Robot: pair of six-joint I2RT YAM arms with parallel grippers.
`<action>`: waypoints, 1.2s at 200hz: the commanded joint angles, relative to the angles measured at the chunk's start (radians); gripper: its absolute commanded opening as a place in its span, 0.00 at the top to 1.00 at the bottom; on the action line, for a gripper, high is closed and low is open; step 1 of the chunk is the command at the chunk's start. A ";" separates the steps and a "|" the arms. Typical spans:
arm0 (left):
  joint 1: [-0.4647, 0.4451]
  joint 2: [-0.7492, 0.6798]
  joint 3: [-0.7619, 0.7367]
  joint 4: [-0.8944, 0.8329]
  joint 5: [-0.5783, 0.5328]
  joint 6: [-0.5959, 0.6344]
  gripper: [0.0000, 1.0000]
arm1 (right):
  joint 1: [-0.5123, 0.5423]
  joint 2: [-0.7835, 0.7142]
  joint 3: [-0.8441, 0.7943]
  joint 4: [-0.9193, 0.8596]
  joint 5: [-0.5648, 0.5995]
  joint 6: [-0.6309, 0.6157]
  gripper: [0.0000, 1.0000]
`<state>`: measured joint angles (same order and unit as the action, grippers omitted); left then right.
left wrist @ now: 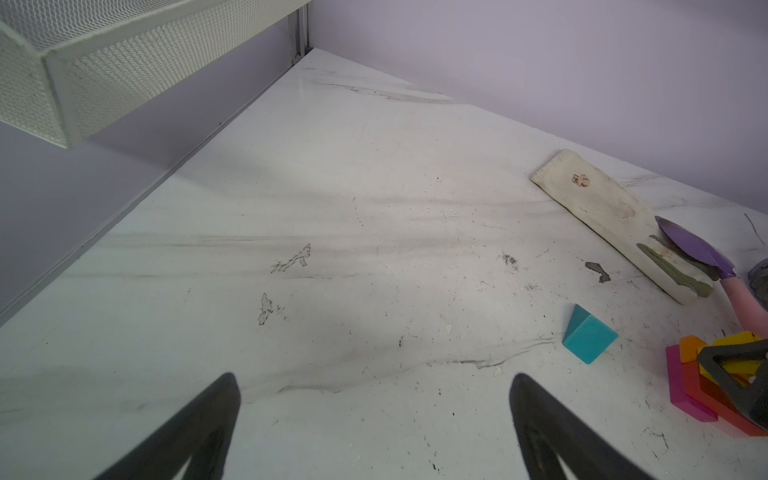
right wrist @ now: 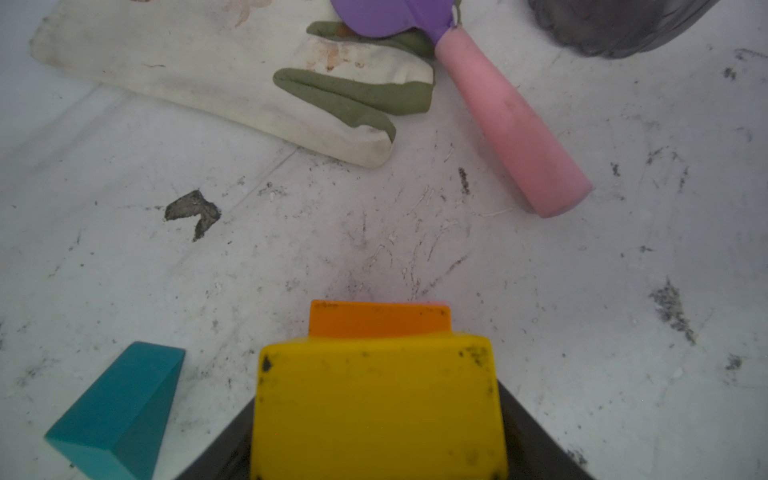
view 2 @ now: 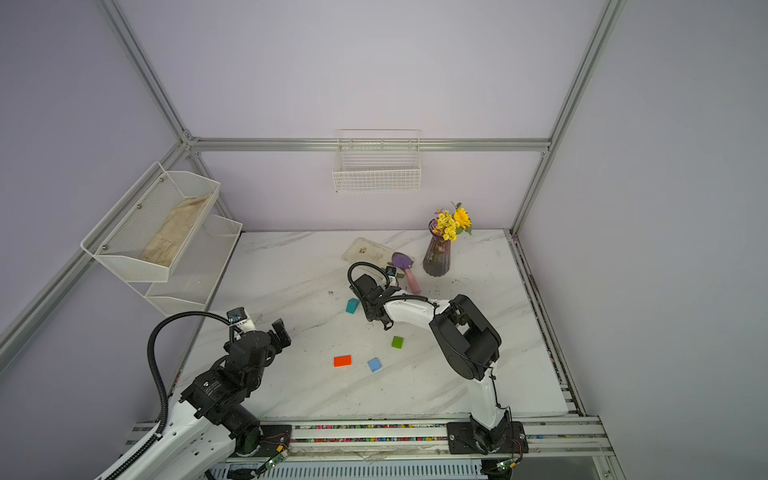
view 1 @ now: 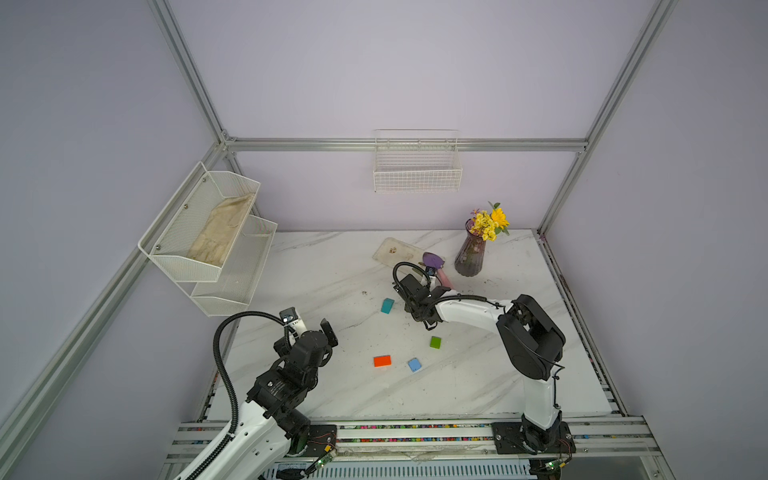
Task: Build the wood block tower
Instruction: 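Open the right gripper and raise it off the stack, then move the open right gripper toward the robot and lower it over the green cube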
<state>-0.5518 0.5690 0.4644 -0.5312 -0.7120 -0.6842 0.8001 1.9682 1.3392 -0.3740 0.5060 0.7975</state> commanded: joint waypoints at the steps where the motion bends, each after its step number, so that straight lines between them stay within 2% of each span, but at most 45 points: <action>1: 0.003 -0.006 -0.034 0.040 -0.007 0.018 0.00 | -0.006 -0.054 -0.021 -0.005 0.026 0.001 0.20; 48: 0.002 -0.006 -0.034 0.040 -0.009 0.017 0.00 | 0.000 -0.149 -0.074 0.038 0.022 -0.056 0.06; 74: 0.003 -0.008 -0.035 0.039 -0.007 0.018 0.00 | 0.021 -0.235 -0.104 0.045 -0.016 -0.091 0.05; 102: 0.003 -0.011 -0.035 0.040 -0.007 0.018 0.00 | 0.101 -0.353 -0.129 0.035 0.000 -0.115 0.03; 129: 0.003 -0.017 -0.035 0.039 -0.003 0.020 0.00 | 0.184 -0.473 -0.187 0.012 0.049 -0.107 0.03; 155: 0.003 -0.018 -0.037 0.042 0.004 0.025 0.00 | 0.227 -0.589 -0.334 0.047 0.049 -0.080 0.04; 186: 0.001 -0.017 -0.049 0.094 0.065 0.076 0.00 | 0.231 -0.732 -0.540 0.117 -0.010 -0.041 0.11; 213: 0.000 -0.009 -0.054 0.122 0.096 0.103 0.00 | 0.231 -0.745 -0.627 0.130 -0.053 -0.020 0.15; 240: -0.002 -0.011 -0.056 0.122 0.091 0.103 0.00 | 0.231 -0.686 -0.659 0.140 -0.086 -0.011 0.20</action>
<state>-0.5522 0.5613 0.4431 -0.4610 -0.6312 -0.6117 1.0298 1.2434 0.7013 -0.2718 0.4572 0.7586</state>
